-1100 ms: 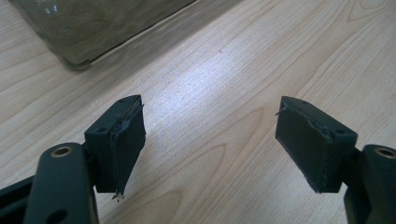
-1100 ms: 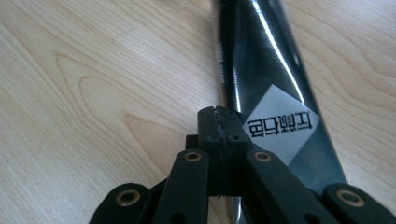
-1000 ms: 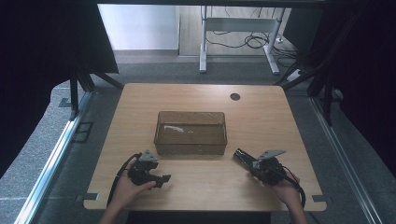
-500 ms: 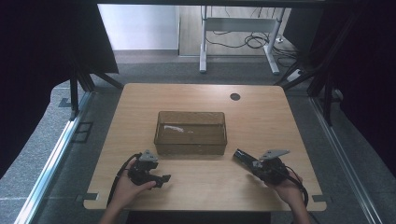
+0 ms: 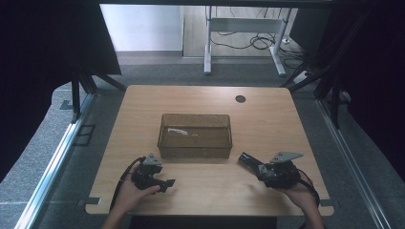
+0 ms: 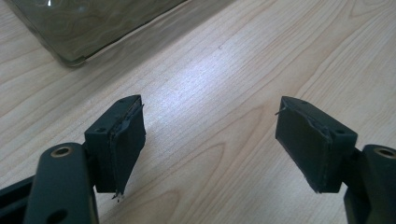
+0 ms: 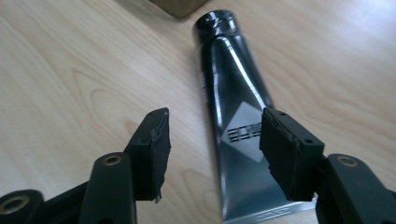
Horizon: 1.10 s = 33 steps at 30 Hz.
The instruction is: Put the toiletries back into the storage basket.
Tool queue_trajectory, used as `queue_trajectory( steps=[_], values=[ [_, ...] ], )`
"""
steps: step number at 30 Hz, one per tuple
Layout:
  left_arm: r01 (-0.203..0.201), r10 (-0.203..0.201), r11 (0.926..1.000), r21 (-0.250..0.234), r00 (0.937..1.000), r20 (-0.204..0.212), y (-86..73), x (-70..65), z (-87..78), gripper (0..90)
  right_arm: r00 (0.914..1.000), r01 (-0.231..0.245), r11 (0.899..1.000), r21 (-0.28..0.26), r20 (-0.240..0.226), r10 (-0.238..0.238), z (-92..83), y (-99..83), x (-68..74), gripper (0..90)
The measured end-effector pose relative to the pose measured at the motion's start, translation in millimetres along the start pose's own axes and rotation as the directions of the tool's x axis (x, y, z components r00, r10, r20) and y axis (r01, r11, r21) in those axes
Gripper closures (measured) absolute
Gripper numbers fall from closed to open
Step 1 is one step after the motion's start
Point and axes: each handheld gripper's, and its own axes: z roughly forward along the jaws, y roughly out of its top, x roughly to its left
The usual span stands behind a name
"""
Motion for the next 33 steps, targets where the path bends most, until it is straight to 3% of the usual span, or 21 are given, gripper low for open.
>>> queue_trajectory(
  steps=[8, 13, 17, 18, 19, 23, 30, 33],
  values=[
    [-0.013, 0.013, 0.9999, 0.000, 0.9999, 0.008, 0.9, -4.9, 0.6, 24.6, 1.0000, 0.008, 1.000, 0.023, 0.000, -0.008, -2.4, 11.9, -4.2, 41.6],
    [-0.024, 0.024, 0.9997, 0.005, 0.9996, 0.015, 1.4, -7.1, 2.4, 24.5, 0.9985, 0.040, 0.995, 0.092, -0.041, -0.036, -4.7, 29.7, -14.0, 39.5],
    [-0.018, 0.018, 0.9998, -0.006, 0.9997, 0.018, 1.1, -5.1, -0.7, 24.6, 0.9980, 0.037, 0.992, 0.124, -0.055, -0.031, -5.4, 38.4, -20.6, 38.7],
    [-0.017, 0.017, 0.9998, -0.005, 0.9997, 0.017, 1.1, -4.8, -1.3, 24.6, 0.9978, 0.045, 0.989, 0.142, -0.055, -0.038, -5.2, 41.4, -22.2, 38.3],
    [-0.020, 0.020, 0.9998, -0.010, 0.9997, 0.017, 1.0, -3.8, -2.0, 24.6, 0.9964, 0.079, 0.980, 0.182, -0.046, -0.071, -5.0, 47.4, -23.5, 37.3],
    [-0.019, 0.020, 0.9998, -0.008, 0.9997, 0.016, 1.3, -4.0, -2.0, 24.6, 0.9934, 0.113, 0.968, 0.223, -0.044, -0.106, -5.9, 58.1, -23.3, 36.3],
    [-0.023, 0.023, 0.9997, -0.004, 0.9996, 0.019, 1.5, -6.1, -0.8, 24.6, 0.9917, 0.127, 0.954, 0.272, -0.058, -0.115, -0.7, 66.3, -22.1, 34.5],
    [-0.027, 0.027, 0.9996, -0.001, 0.9994, 0.022, 1.8, -6.6, -1.0, 24.6, 0.9903, 0.137, 0.942, 0.306, -0.064, -0.124, 8.3, 68.7, -21.1, 33.4]
  ],
)
